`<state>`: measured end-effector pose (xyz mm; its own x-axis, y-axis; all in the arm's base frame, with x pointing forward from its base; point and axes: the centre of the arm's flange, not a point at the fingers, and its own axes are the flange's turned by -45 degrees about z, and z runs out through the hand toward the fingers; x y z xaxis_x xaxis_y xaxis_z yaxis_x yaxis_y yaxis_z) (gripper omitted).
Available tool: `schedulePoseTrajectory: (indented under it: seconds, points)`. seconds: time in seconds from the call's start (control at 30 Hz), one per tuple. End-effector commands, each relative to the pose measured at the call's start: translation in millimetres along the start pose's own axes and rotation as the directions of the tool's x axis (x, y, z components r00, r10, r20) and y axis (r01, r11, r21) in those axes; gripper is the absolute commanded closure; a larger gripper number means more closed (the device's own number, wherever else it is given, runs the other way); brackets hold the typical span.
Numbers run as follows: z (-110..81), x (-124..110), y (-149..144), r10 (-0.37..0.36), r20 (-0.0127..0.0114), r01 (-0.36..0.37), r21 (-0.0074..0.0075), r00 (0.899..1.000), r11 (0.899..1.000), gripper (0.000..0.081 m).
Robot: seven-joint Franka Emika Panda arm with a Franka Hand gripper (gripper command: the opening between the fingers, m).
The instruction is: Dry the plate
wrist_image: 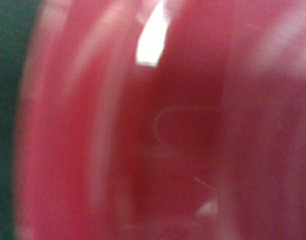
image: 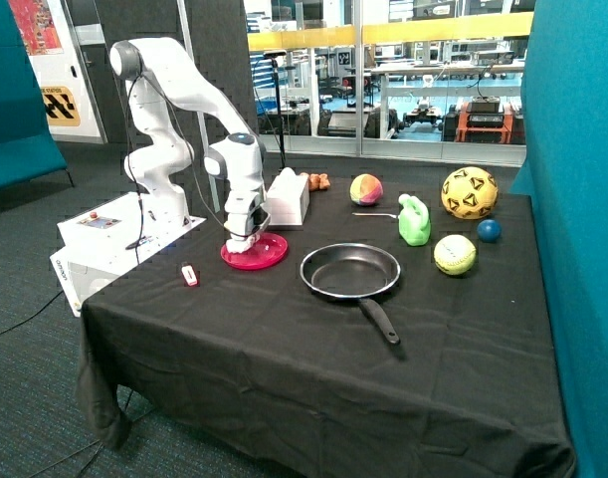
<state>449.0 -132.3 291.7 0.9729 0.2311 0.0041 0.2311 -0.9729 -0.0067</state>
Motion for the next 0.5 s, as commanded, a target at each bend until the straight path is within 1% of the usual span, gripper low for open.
schedulePoseTrajectory:
  seconds: [0.0, 0.3, 0.47]
  points:
    - [2.7, 30, -30, -0.048, 0.0044, 0.048, -0.0065, 0.999, 0.999, 0.0808]
    - [2.2, 66, -35, -0.037, 0.0043, 0.037, -0.0065, 0.999, 0.999, 0.0808]
    - [1.8, 82, -34, -0.034, 0.0043, 0.034, -0.0065, 0.999, 0.999, 0.0808]
